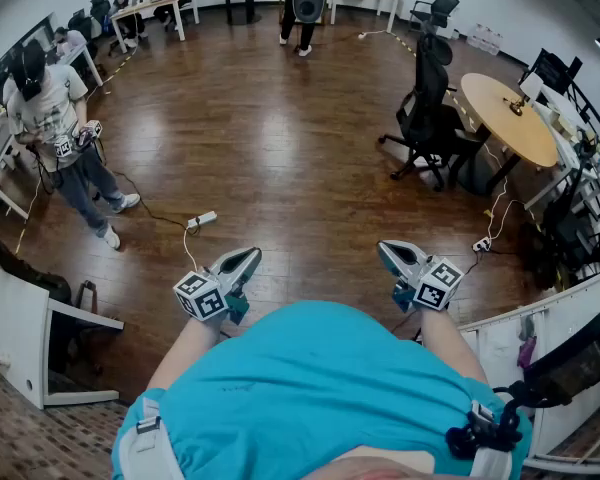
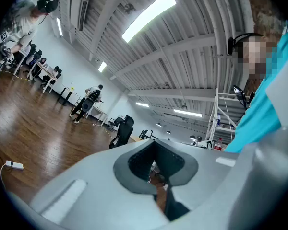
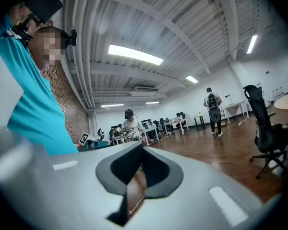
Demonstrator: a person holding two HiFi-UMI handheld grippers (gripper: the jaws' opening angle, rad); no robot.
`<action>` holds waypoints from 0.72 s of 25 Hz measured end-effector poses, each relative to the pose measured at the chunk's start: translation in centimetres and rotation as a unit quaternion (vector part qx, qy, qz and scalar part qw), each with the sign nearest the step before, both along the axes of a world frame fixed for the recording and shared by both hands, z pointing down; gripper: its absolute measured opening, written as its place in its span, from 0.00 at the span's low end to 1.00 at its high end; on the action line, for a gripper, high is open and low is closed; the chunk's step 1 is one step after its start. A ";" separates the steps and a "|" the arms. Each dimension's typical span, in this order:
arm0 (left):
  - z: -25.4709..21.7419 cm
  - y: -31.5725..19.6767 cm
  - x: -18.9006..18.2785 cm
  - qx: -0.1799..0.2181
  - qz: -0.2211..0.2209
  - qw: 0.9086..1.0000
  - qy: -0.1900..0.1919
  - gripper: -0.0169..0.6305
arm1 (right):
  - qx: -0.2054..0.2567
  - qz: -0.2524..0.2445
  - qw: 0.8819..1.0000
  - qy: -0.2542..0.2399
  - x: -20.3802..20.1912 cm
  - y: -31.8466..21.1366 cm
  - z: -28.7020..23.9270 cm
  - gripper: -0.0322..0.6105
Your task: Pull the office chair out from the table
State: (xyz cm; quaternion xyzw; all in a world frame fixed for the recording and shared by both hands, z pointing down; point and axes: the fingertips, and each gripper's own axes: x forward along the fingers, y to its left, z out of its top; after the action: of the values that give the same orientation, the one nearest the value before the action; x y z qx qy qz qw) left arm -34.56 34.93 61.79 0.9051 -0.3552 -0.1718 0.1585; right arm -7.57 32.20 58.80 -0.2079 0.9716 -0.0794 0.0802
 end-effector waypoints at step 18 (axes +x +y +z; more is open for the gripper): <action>0.9 2.3 -12.1 -0.003 -0.053 0.999 0.000 0.03 | -0.010 -0.038 0.999 0.010 -12.2 -2.9 -2.0 0.05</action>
State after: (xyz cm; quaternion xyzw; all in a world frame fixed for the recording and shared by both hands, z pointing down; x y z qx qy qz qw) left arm -46.67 37.26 62.68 0.8847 -0.4028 -0.1786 0.1521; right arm -19.76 29.33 56.76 -0.1729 0.9787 -0.0900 0.0648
